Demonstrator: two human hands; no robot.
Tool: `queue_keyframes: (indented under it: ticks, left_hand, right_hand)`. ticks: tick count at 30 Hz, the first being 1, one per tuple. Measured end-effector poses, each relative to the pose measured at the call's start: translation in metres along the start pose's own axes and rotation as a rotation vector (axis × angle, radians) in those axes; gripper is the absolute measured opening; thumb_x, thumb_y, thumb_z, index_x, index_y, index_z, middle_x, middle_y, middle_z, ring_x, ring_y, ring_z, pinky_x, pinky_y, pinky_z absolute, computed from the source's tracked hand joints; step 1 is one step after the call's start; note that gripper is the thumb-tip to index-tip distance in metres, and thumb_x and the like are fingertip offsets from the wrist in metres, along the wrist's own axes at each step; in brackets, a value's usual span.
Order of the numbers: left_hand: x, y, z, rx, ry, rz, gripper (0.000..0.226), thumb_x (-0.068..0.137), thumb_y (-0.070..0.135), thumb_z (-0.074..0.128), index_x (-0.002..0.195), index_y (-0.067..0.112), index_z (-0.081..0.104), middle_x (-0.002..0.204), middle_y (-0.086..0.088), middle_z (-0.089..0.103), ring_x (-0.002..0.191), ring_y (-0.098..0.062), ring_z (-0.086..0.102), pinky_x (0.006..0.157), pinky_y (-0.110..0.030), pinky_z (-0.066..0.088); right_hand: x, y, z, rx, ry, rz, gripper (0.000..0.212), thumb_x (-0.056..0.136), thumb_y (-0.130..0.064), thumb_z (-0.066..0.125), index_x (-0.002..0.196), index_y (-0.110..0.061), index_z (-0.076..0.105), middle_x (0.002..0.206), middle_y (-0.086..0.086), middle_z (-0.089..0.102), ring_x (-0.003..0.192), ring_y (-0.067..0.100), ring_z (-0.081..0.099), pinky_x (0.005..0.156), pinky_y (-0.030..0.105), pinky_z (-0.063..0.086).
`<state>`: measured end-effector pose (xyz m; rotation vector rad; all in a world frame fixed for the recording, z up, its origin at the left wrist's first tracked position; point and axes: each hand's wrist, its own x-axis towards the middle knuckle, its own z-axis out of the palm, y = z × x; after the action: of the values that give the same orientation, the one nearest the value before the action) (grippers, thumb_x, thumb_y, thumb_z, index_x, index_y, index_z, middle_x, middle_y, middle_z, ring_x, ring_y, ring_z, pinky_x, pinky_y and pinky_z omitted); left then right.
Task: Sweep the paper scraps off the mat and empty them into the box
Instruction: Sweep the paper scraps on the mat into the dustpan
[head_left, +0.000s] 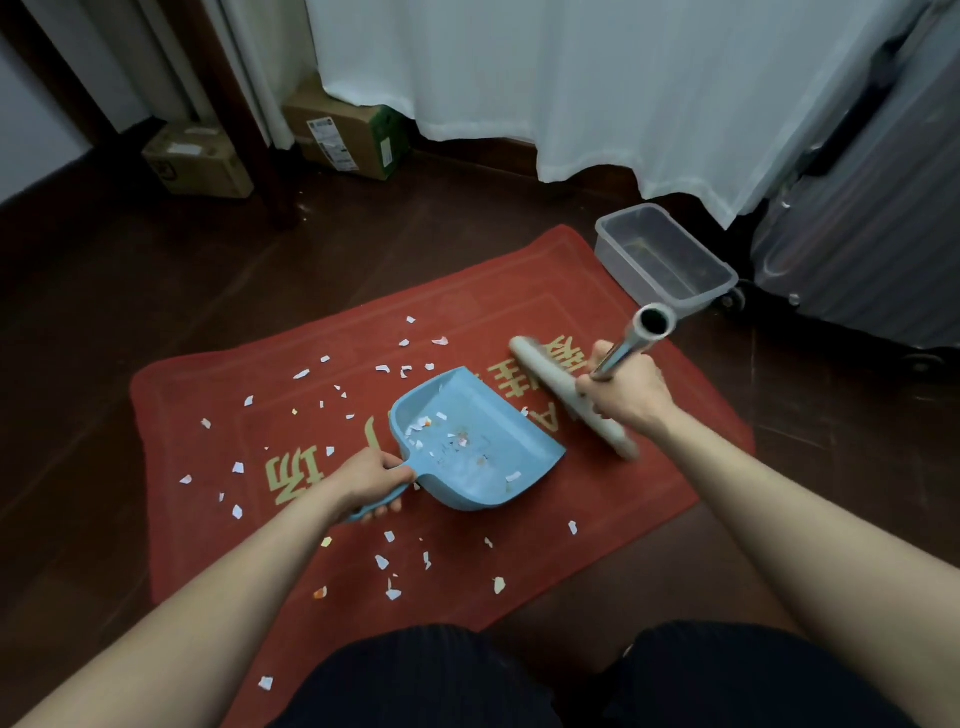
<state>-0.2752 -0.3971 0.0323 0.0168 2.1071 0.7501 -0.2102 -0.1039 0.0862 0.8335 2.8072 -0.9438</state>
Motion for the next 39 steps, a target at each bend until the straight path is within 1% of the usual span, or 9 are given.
queue_keyframes:
  ticks: [5, 8, 12, 15, 18, 27, 30, 33, 39]
  left_hand:
    - [0.002, -0.001, -0.003, -0.027, -0.004, 0.015, 0.023, 0.094, 0.021, 0.051, 0.094, 0.004, 0.067, 0.051, 0.000, 0.059, 0.033, -0.009, 0.044, 0.034, -0.016, 0.034]
    - [0.000, -0.008, -0.004, -0.035, 0.008, 0.022, 0.021, 0.093, 0.021, 0.052, 0.080, 0.010, 0.064, 0.051, -0.001, 0.060, 0.034, -0.010, 0.044, 0.035, -0.018, 0.035]
    - [-0.002, -0.011, -0.001, -0.027, 0.014, -0.008, 0.023, 0.094, 0.022, 0.051, 0.095, 0.006, 0.067, 0.051, 0.001, 0.060, 0.034, -0.010, 0.045, 0.035, -0.017, 0.035]
    - [-0.002, -0.008, 0.000, -0.034, 0.015, -0.002, 0.024, 0.094, 0.022, 0.050, 0.100, 0.006, 0.067, 0.052, 0.001, 0.061, 0.033, -0.009, 0.045, 0.035, -0.017, 0.035]
    - [-0.007, -0.011, -0.003, -0.056, 0.013, 0.014, 0.025, 0.094, 0.021, 0.052, 0.100, 0.003, 0.068, 0.054, -0.002, 0.060, 0.035, -0.010, 0.044, 0.034, -0.017, 0.035]
    - [-0.027, -0.025, -0.009, 0.020, -0.004, 0.006, 0.023, 0.094, 0.022, 0.050, 0.088, 0.007, 0.066, 0.054, -0.002, 0.061, 0.036, -0.012, 0.044, 0.035, -0.018, 0.036]
    - [-0.026, -0.023, -0.001, 0.002, 0.008, 0.009, 0.023, 0.094, 0.021, 0.049, 0.091, 0.007, 0.066, 0.055, -0.002, 0.061, 0.032, -0.009, 0.044, 0.034, -0.016, 0.035]
    - [-0.025, -0.023, 0.000, -0.042, 0.010, 0.011, 0.022, 0.094, 0.020, 0.049, 0.088, 0.007, 0.065, 0.052, -0.001, 0.060, 0.032, -0.008, 0.043, 0.033, -0.016, 0.035]
    - [-0.028, -0.042, -0.011, -0.260, 0.112, -0.006, 0.019, 0.097, 0.020, 0.049, 0.100, 0.009, 0.064, 0.054, -0.005, 0.057, 0.031, -0.009, 0.041, 0.031, -0.016, 0.032]
  right_hand:
    - [0.019, -0.001, -0.026, 0.335, 0.144, -0.024, 0.005, 0.069, -0.015, 0.063, 0.066, -0.014, 0.059, 0.059, 0.005, 0.064, 0.056, 0.024, 0.064, 0.064, 0.049, 0.059]
    - [0.017, 0.002, -0.032, 0.125, 0.234, 0.021, 0.011, 0.069, -0.026, 0.057, 0.071, -0.015, 0.057, 0.070, 0.007, 0.069, 0.069, 0.031, 0.067, 0.073, 0.043, 0.057]
    - [0.000, 0.000, -0.009, -0.096, 0.094, 0.023, 0.015, 0.078, -0.026, 0.058, 0.080, -0.011, 0.058, 0.075, 0.009, 0.070, 0.074, 0.031, 0.065, 0.076, 0.040, 0.055]
    - [-0.006, -0.004, -0.001, 0.155, -0.013, -0.041, 0.008, 0.074, -0.016, 0.061, 0.070, -0.009, 0.058, 0.057, 0.005, 0.067, 0.055, 0.026, 0.067, 0.062, 0.041, 0.058]
    - [-0.001, -0.008, -0.020, 0.372, 0.073, -0.033, 0.007, 0.077, -0.008, 0.064, 0.071, -0.006, 0.062, 0.065, 0.019, 0.070, 0.049, 0.023, 0.065, 0.056, 0.042, 0.058]
    - [-0.016, 0.007, -0.034, -0.154, 0.116, 0.100, 0.026, 0.077, -0.029, 0.054, 0.074, -0.008, 0.070, 0.073, 0.011, 0.072, 0.078, 0.032, 0.068, 0.076, 0.038, 0.056]
    - [-0.032, -0.007, -0.009, 0.123, -0.056, 0.031, 0.016, 0.077, -0.016, 0.058, 0.065, -0.008, 0.065, 0.063, 0.013, 0.072, 0.064, 0.031, 0.071, 0.070, 0.041, 0.061]
    - [-0.025, -0.020, -0.004, 0.407, -0.056, 0.041, 0.014, 0.075, -0.010, 0.058, 0.064, -0.006, 0.065, 0.060, 0.016, 0.071, 0.067, 0.039, 0.071, 0.067, 0.047, 0.061]
    - [0.002, -0.040, -0.009, 0.354, 0.165, -0.017, 0.009, 0.073, -0.018, 0.062, 0.066, -0.014, 0.066, 0.063, 0.004, 0.071, 0.066, 0.021, 0.071, 0.074, 0.043, 0.059]
